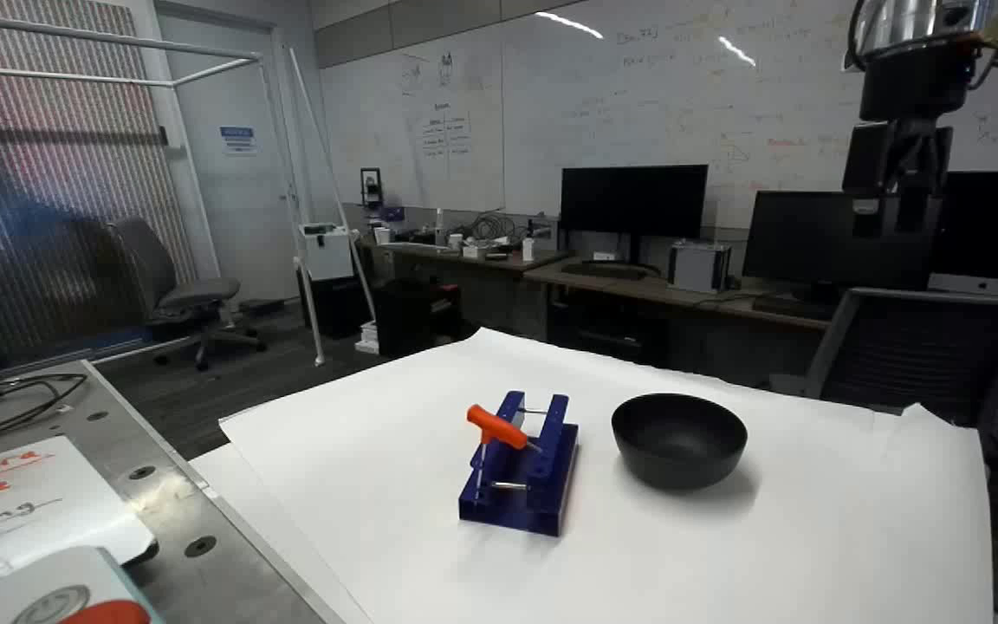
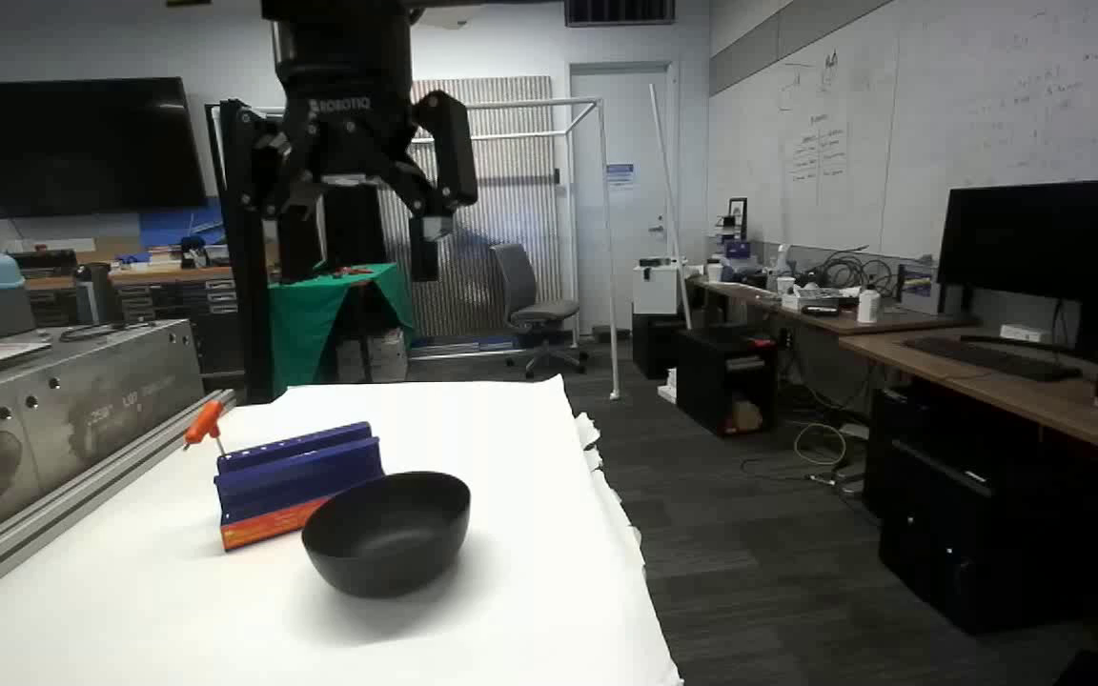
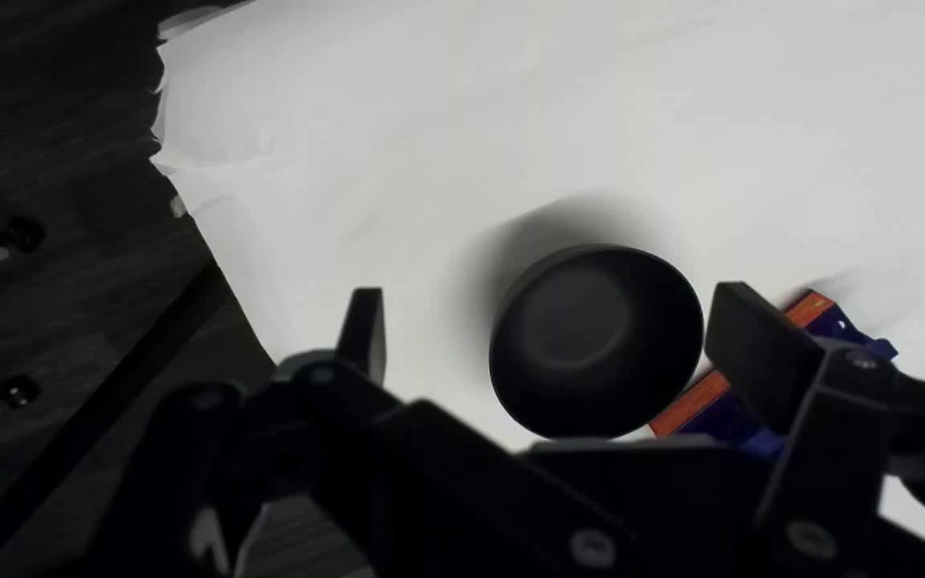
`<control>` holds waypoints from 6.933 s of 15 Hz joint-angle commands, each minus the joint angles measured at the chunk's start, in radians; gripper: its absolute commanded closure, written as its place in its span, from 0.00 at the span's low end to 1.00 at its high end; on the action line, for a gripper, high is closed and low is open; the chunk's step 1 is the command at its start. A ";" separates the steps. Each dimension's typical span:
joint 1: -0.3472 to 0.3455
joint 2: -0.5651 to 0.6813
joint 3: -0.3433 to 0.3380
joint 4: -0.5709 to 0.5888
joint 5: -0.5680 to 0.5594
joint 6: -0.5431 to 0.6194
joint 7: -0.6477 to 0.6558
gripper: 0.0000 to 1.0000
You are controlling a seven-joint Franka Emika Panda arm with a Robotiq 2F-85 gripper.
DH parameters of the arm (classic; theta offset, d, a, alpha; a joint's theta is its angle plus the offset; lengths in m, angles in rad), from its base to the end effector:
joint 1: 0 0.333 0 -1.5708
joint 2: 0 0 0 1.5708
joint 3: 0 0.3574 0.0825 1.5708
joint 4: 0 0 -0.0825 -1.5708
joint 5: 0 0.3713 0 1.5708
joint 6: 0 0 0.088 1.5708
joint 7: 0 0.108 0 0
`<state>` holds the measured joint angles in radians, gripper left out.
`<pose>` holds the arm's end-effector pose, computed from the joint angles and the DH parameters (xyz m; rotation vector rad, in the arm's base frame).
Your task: Pick up the orange object tool and put it in the bowl
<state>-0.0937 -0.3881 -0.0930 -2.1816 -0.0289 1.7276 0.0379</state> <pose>0.3940 -0.0832 0.5791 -3.1109 0.3295 0.1043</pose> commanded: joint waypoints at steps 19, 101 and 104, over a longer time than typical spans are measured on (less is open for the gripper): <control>0.159 0.560 0.153 0.437 0.061 0.150 0.019 0.00; 0.250 1.072 0.053 0.903 -0.206 -0.305 0.421 0.00; 0.224 1.032 0.070 0.881 -0.142 -0.265 0.374 0.00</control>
<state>0.1575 0.6642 -0.0377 -1.3249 -0.2358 1.4582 0.4703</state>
